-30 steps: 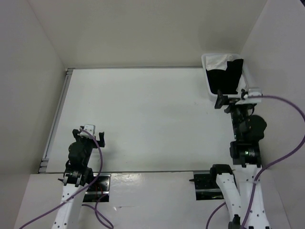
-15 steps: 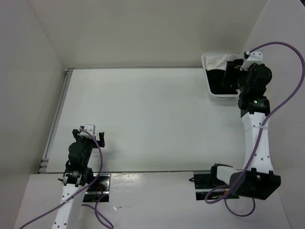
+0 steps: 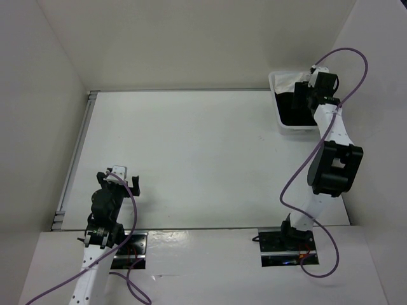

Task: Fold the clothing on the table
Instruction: Grab the skirt from the pile

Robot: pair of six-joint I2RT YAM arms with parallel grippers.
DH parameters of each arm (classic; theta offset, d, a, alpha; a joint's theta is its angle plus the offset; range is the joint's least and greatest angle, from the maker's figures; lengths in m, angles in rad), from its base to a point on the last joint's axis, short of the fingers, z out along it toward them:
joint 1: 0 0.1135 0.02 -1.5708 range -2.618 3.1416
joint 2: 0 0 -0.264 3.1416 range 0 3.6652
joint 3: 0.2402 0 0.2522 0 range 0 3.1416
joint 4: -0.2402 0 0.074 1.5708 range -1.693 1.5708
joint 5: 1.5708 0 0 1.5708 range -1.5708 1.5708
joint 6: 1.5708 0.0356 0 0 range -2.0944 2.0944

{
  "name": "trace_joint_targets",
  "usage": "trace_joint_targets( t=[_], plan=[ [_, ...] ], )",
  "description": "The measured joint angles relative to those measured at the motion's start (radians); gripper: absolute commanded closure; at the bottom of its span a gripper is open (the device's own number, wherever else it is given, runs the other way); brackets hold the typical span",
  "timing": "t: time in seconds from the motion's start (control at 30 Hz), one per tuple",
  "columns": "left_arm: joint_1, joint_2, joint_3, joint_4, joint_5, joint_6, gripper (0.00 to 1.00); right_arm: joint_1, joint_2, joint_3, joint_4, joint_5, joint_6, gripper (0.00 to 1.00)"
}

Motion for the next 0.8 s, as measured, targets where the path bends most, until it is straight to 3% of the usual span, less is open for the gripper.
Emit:
trace_joint_targets(
  t=[0.3,0.47,0.57,0.7,0.8],
  plan=[
    [0.000,0.000,0.000,0.000,0.000,0.000,0.00,-0.011,0.218,0.216,0.031,0.024,0.000,0.11],
    [0.000,0.000,0.000,0.000,0.000,0.000,0.00,-0.011,0.327,0.265,0.037,0.043,0.000,0.10],
    [0.000,0.000,0.000,0.000,0.000,-0.002,0.00,-0.011,0.385,0.268,0.037,0.055,-0.003,0.14],
    [0.000,0.000,0.000,0.000,0.004,0.000,0.00,-0.011,0.436,0.267,0.038,0.073,-0.017,0.29],
    [0.000,0.000,0.000,0.000,0.005,-0.001,0.00,-0.011,0.446,0.267,0.039,0.090,-0.027,0.48]
  ],
)
